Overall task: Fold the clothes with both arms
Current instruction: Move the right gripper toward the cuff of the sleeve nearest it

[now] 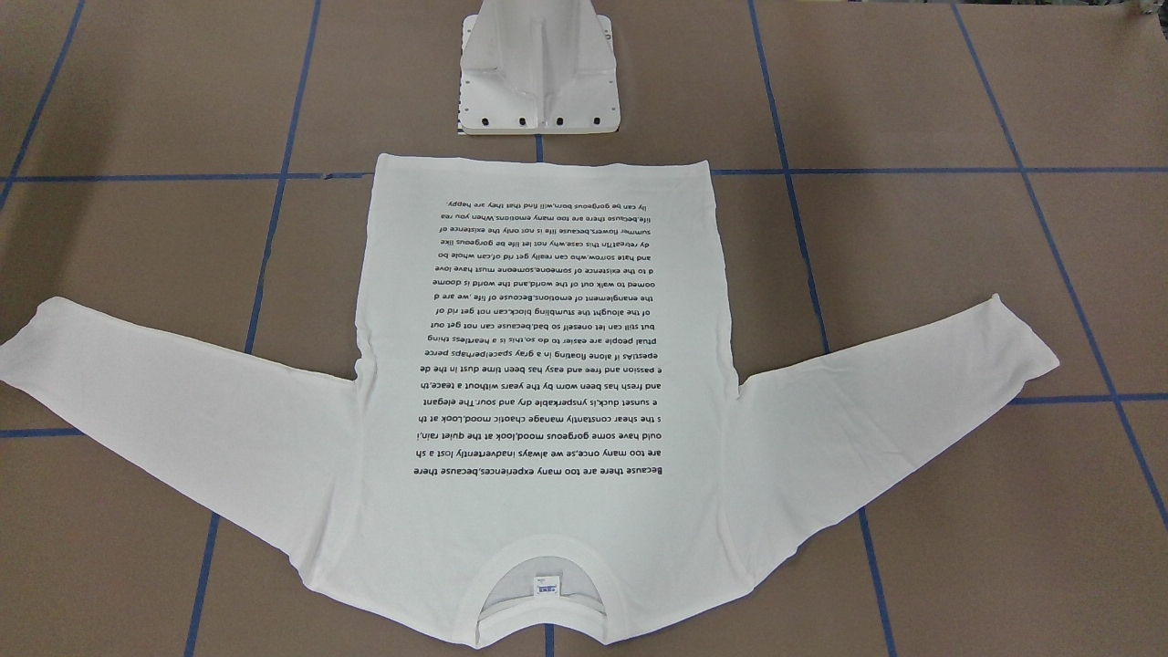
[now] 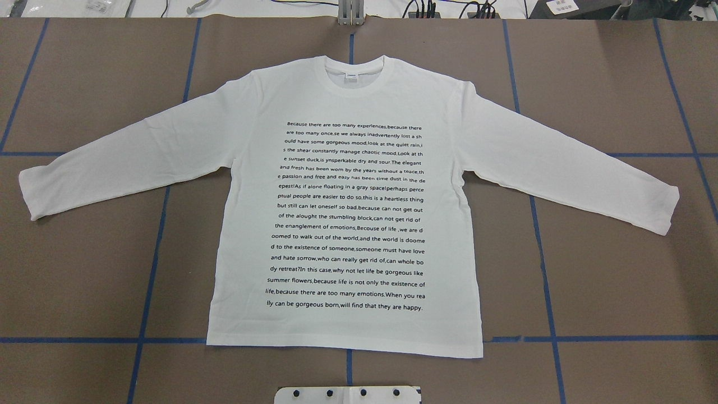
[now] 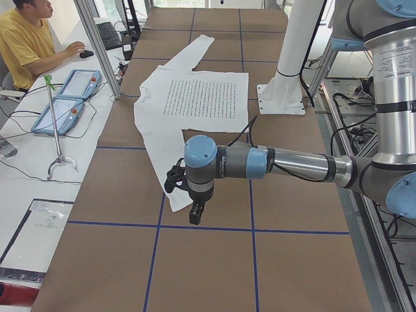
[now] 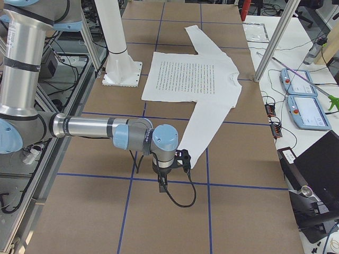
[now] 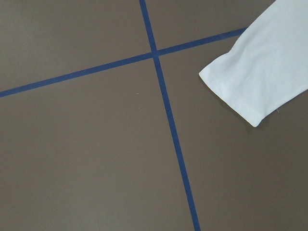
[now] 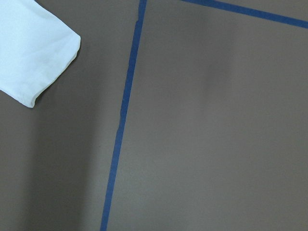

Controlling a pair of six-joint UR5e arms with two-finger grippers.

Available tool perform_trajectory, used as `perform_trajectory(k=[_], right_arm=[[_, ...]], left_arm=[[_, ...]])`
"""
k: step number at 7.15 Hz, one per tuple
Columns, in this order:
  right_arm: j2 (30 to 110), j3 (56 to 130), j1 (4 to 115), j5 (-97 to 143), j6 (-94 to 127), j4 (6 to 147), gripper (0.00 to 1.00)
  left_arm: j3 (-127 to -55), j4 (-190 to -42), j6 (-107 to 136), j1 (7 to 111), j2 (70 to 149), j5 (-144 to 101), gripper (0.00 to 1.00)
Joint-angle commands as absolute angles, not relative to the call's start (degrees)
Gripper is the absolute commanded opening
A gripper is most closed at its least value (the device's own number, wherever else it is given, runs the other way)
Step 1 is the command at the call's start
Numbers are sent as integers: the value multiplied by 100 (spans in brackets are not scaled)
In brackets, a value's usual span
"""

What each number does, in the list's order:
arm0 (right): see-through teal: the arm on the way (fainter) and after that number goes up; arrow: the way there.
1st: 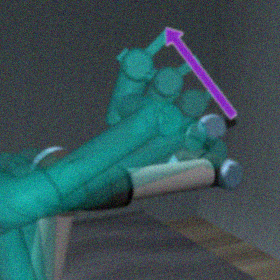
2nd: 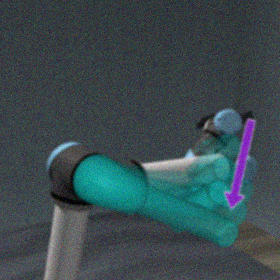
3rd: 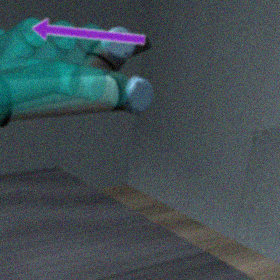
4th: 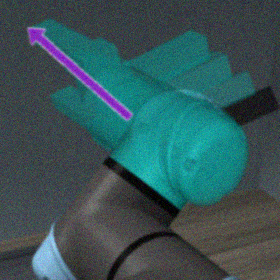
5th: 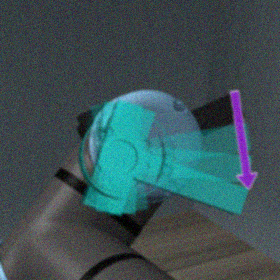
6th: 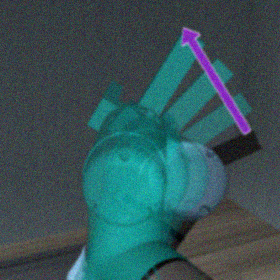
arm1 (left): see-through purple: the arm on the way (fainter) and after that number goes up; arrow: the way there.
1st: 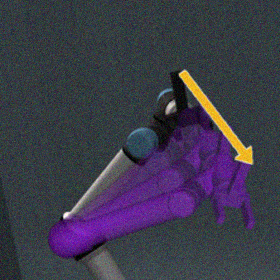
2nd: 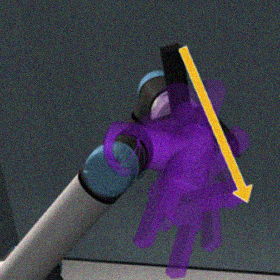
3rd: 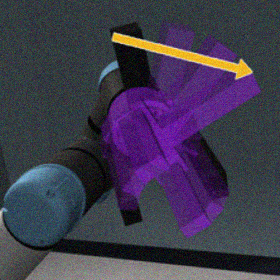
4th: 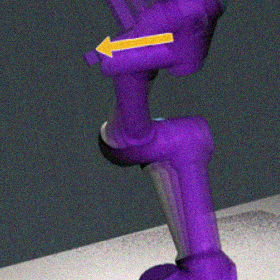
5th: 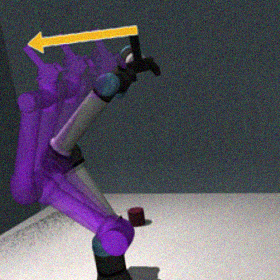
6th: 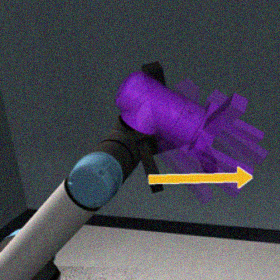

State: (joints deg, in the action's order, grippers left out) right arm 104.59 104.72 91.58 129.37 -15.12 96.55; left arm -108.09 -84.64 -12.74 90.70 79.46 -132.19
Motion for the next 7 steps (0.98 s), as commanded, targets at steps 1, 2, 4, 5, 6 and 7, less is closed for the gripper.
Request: perform_trajectory(k=[1, 2, 4, 5, 6, 7], right_arm=[[10450, 10485, 9158, 12937, -1503, 9650, 100], [10441, 10598, 9158, 12937, -1520, 9650, 100], [10127, 10775, 9150, 13025, -1485, 9650, 100], [9794, 10862, 9141, 13078, -1485, 9650, 100], [9165, 10724, 9149, 13061, -1459, 9668, 100], [9158, 10670, 9149, 13104, -1459, 9485, 100]], left_arm=[[-11089, -8455, -1266, 9070, 7928, -13227, 100], [-11240, -8464, -1274, 9079, 7928, -13219, 100], [-11443, -8716, -1231, 9070, 7945, -13193, 100], [-11400, -9171, -1117, 9079, 8163, -13192, 100], [-11417, -9271, -1134, 9097, 8252, -13227, 100], [-11226, -9821, -1142, 9105, 8618, -13210, 100]])
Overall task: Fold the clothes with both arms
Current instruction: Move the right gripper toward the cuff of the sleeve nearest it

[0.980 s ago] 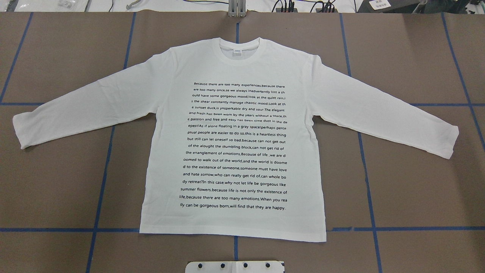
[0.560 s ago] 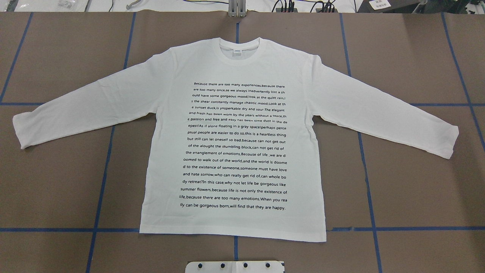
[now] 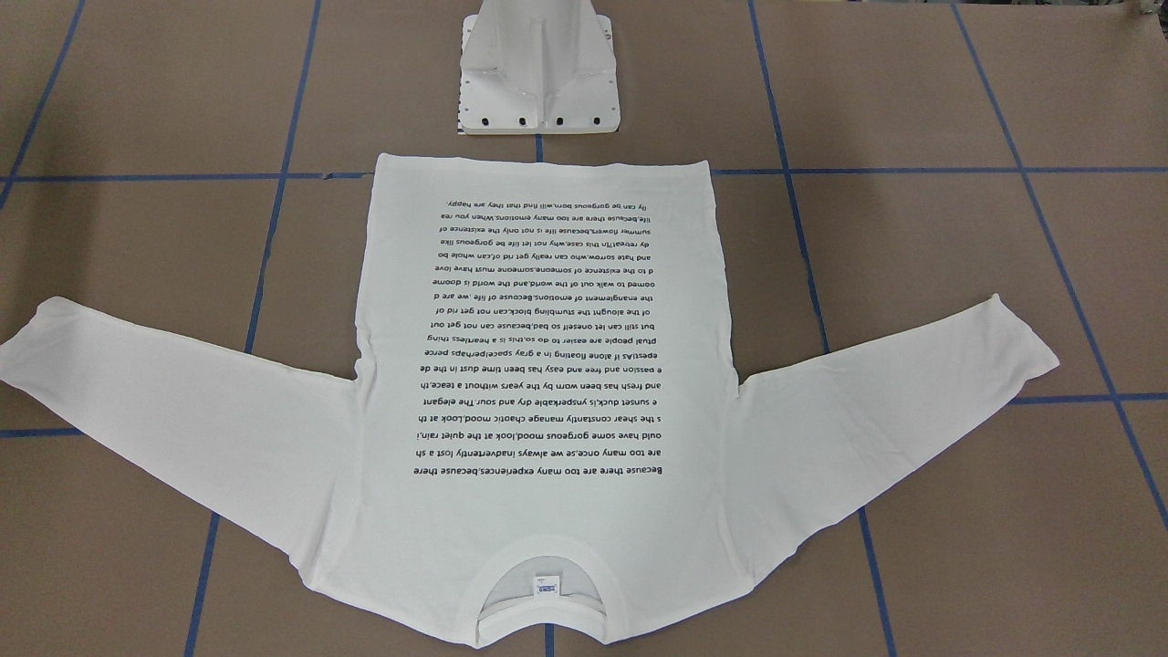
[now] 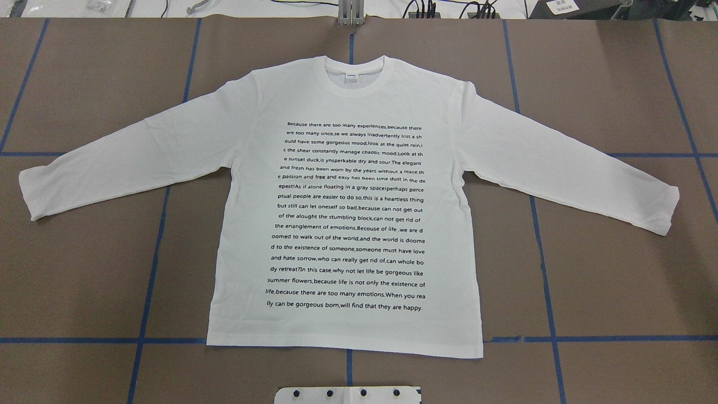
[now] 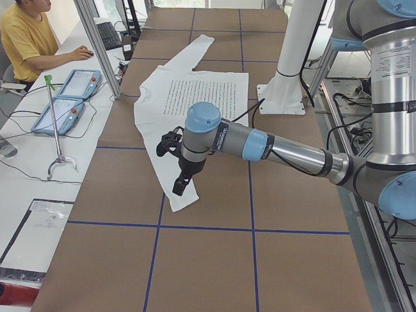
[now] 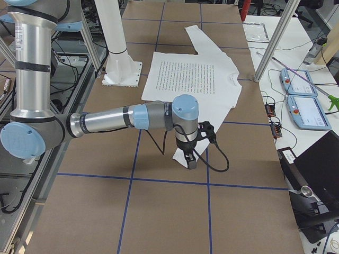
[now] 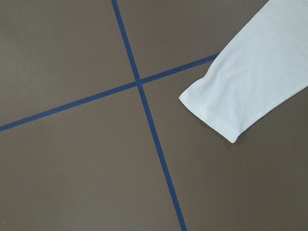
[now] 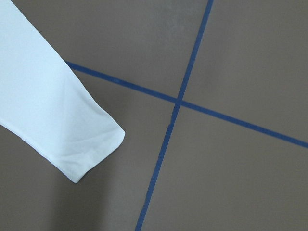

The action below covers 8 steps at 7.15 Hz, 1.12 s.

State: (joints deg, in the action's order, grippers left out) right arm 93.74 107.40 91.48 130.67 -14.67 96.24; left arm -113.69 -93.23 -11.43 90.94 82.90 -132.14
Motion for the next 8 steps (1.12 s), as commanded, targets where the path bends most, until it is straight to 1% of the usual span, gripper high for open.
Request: perform_trajectory(k=[1, 2, 3, 4, 5, 6, 7, 8], right_arm=[[9202, 10583, 9149, 13313, -1485, 9388, 100], [9263, 10347, 9036, 13446, -1059, 8908, 100], [9351, 9971, 8644, 13586, 111, 7781, 100], [9465, 9332, 8248, 13544, 1332, 6090, 100], [9379, 8499, 7774, 13248, 2415, 4420, 99], [9195, 7933, 7282, 12732, 3261, 3385, 93], [9037, 7606, 6938, 12413, 3626, 3071, 90], [9035, 7550, 6821, 12349, 3630, 3067, 89]], left_arm=[[-11041, -10183, -1108, 9105, 8639, -13219, 100], [-10926, -10247, -1107, 9105, 8674, -13227, 100], [-10934, -10239, -1116, 9105, 8657, -13236, 100], [-10925, -10231, -1116, 9105, 8649, -13271, 100], [-10925, -10248, -1116, 9114, 8588, -13576, 100], [-10934, -10248, -1116, 9114, 8561, -13666, 100], [-10934, -10257, -1116, 9114, 8561, -13667, 100], [-10934, -10257, -1116, 9114, 8552, -13667, 100]])
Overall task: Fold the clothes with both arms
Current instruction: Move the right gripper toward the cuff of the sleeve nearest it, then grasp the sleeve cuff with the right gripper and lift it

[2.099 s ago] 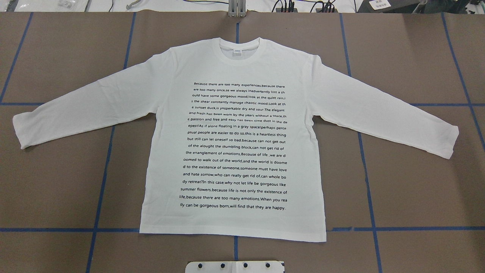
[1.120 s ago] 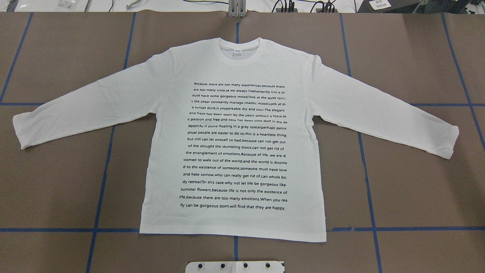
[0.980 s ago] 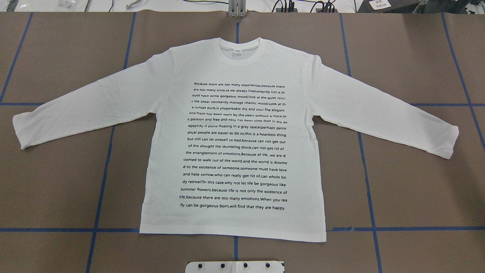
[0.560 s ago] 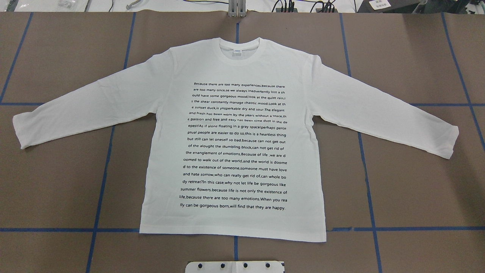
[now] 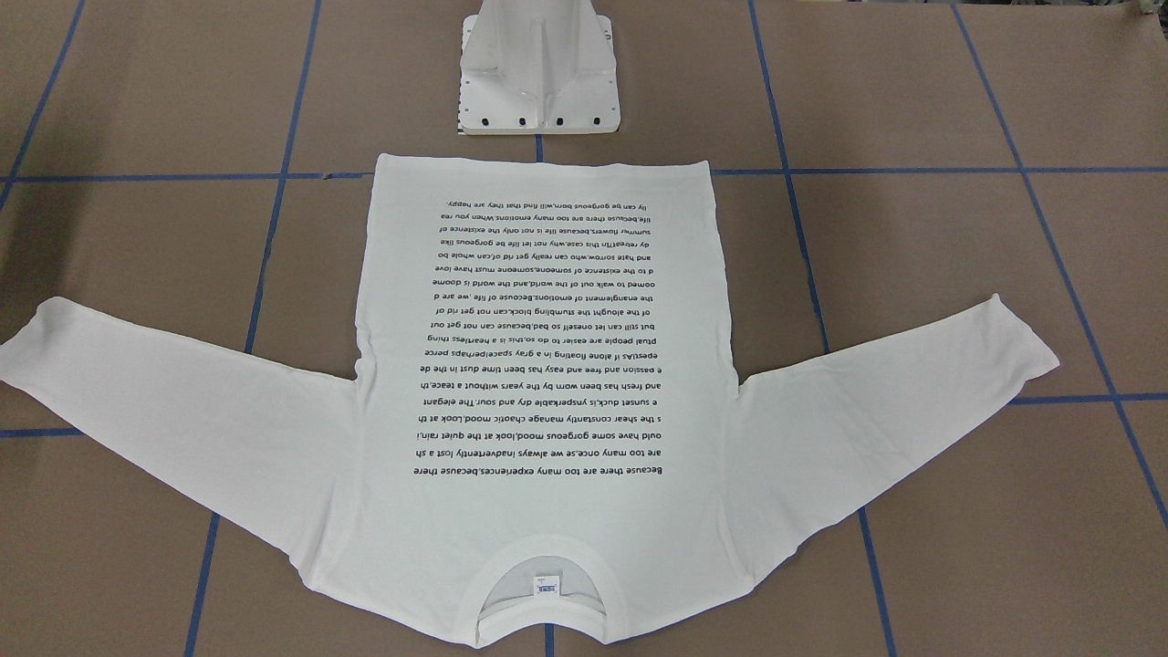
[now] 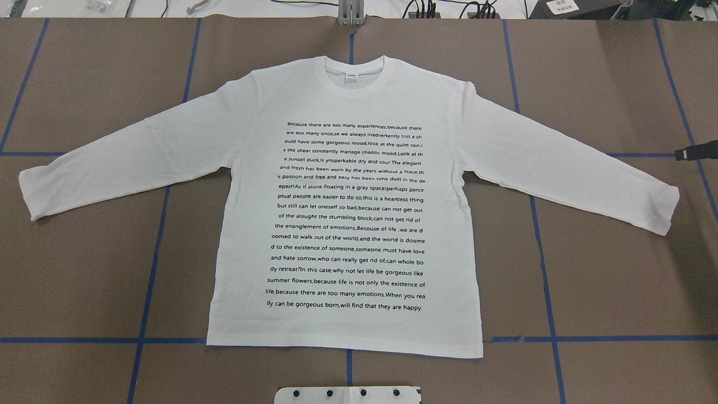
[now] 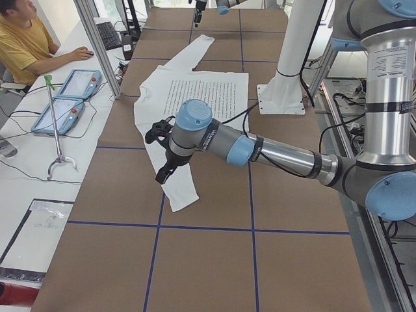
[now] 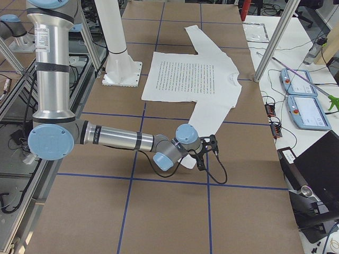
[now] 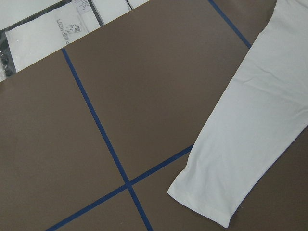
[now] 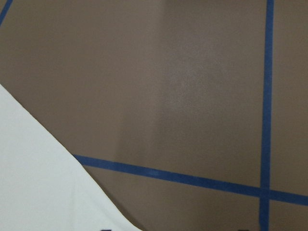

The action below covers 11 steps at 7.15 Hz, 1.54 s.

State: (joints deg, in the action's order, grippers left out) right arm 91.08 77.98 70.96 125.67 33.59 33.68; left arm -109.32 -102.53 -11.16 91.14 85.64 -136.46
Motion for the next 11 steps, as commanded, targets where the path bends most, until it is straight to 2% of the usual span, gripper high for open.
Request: perform_trajectory(k=[1, 5, 7, 8, 9, 10, 11], right_arm=[[9070, 7532, 6690, 12349, 3639, 3059, 89], [9298, 7515, 6478, 12375, 3586, 3041, 87], [9351, 7515, 6425, 12366, 3595, 2945, 77], [9421, 7515, 6407, 12375, 3595, 2918, 69], [9422, 7515, 6407, 12366, 3595, 2918, 55], [9422, 7515, 6407, 12366, 3603, 2918, 38], [9431, 7515, 6407, 12366, 3595, 2918, 15]], left_arm=[[-10934, -10257, -1116, 9114, 8552, -13676, 100], [-10934, -10257, -1116, 9114, 8543, -13834, 100], [-10934, -10257, -1116, 9123, 8534, -13834, 100], [-10934, -10257, -1125, 9123, 8499, -13834, 100], [-10934, -10257, -1134, 9123, 8499, -13834, 100], [-10934, -10257, -1151, 9132, 8490, -13843, 100], [-10942, -10266, -1151, 9141, 8412, -13834, 100]])
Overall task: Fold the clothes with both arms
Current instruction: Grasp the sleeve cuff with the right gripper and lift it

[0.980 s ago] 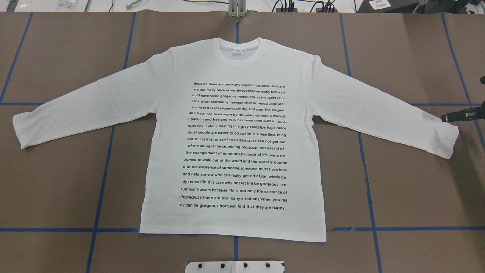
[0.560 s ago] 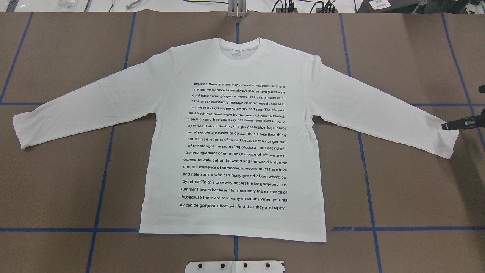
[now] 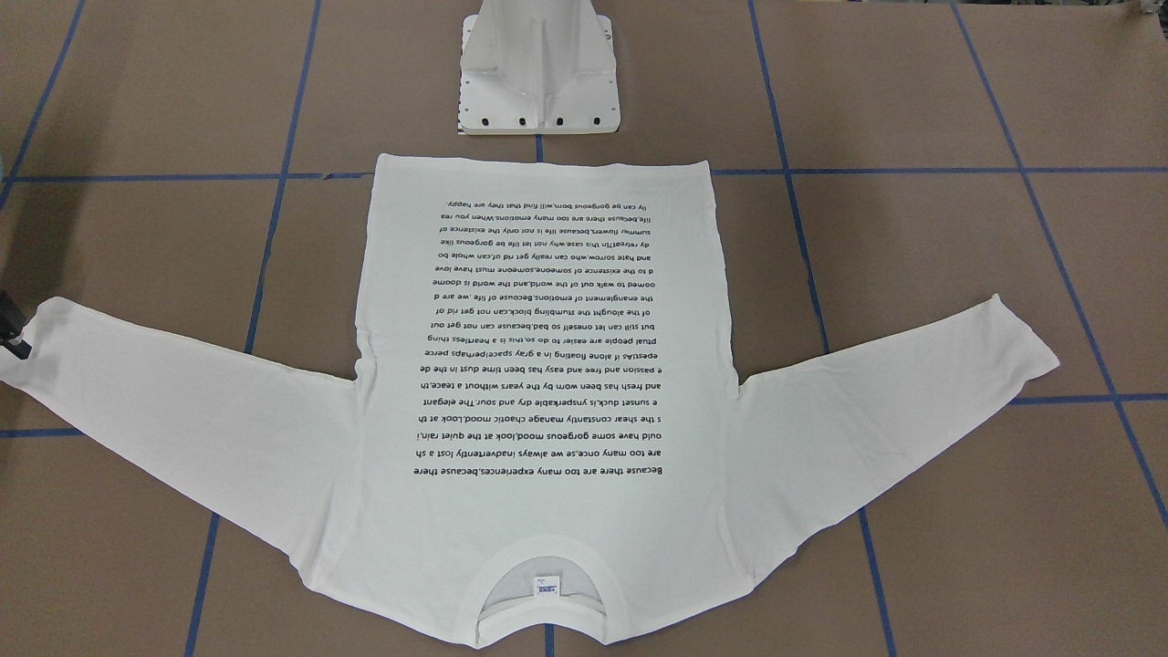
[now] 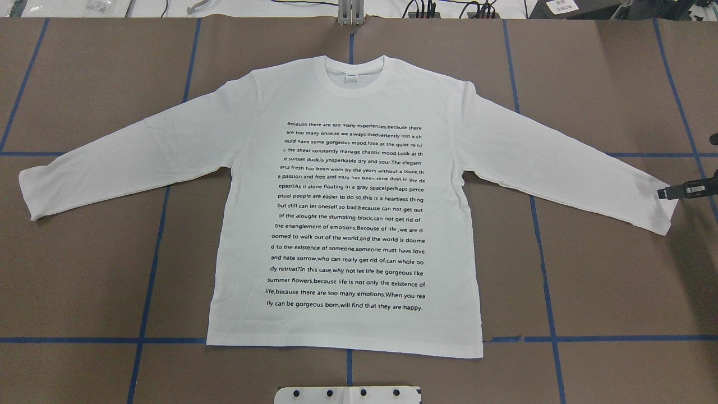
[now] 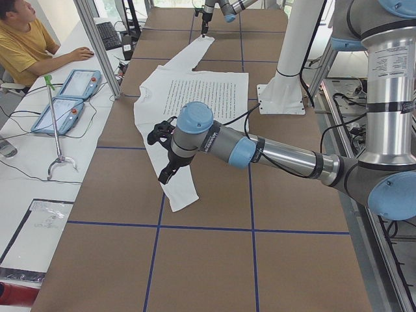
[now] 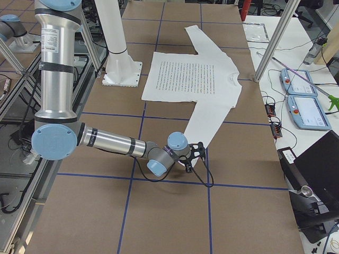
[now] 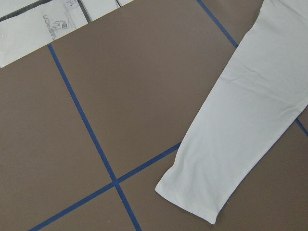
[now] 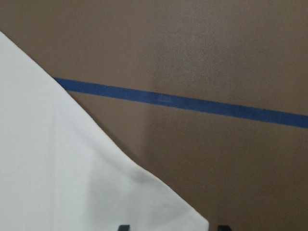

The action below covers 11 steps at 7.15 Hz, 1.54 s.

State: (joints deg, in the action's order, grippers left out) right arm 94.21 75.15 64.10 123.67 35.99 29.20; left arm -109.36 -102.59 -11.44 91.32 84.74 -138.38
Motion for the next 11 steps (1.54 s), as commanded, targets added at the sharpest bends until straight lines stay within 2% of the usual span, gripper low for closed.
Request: perform_trajectory(k=[1, 5, 7, 8, 9, 11], right_arm=[[9422, 7532, 6407, 12392, 3595, 2918, 0], [9387, 7996, 6959, 13347, 3560, 3154, 0], [9334, 9212, 7206, 13482, 3551, 4823, 0], [9012, 9968, 7207, 13430, 3551, 6148, 0], [8348, 10411, 7233, 13404, 3559, 7457, 0], [6514, 10626, 7190, 13229, 3594, 9937, 0]], left_arm=[[-10960, -10266, -1160, 9141, 8411, -13834, 100], [-10934, -10266, -1160, 9141, 8402, -13843, 100], [-10934, -10257, -1151, 9141, 8402, -13834, 100], [-10925, -10257, -1151, 9132, 8411, -13834, 100], [-10925, -10257, -1143, 9132, 8411, -13834, 100], [-10925, -10257, -1134, 9132, 8411, -13834, 100]])
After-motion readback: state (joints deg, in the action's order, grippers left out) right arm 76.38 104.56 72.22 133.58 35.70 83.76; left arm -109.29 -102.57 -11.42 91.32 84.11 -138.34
